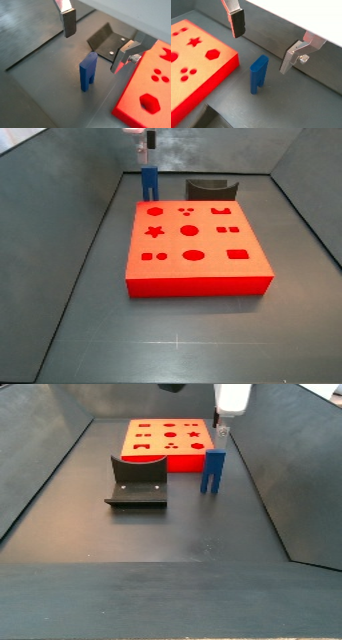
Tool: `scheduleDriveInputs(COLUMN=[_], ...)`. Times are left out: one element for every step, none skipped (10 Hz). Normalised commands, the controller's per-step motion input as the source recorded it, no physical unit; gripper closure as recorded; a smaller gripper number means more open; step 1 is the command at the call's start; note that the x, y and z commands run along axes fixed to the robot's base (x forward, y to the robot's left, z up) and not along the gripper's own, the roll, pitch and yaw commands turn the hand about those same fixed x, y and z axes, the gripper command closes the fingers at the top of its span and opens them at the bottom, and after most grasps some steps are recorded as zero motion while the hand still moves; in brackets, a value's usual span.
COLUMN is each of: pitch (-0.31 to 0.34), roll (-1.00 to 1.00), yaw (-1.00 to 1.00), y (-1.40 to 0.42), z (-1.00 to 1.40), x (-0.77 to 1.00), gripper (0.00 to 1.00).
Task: Pick up the square-circle object. Move up. Rotate the square-circle object. Move to above the board. Insert the square-circle object.
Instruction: Rotate the square-circle object.
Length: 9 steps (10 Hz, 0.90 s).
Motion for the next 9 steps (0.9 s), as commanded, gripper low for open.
scheduleDriveInputs(pitch=[0.005, 0.005, 0.005, 0.006, 0.006, 0.006, 0.007, 0.007, 0.007], roll=[-0.01, -0.01, -0.01, -0.01, -0.01, -0.01, -0.01, -0.01, -0.01], yaw=[1.00, 1.00, 1.00, 1.00, 1.00, 1.00, 1.00, 1.00, 1.00], y=[-0.01, -0.01, -0.01, -0.01, -0.01, -0.01, -0.01, -0.01, -0.01], z=[-0.04, -0.04, -0.04, -0.04, -0.04, -0.04, -0.04, -0.04, -0.04], x=[0.04, 0.04, 0.04, 0.04, 0.04, 0.04, 0.04, 0.04, 0.04], gripper=[0.00, 0.00, 0.00, 0.00, 0.00, 0.00, 0.00, 0.00, 0.00])
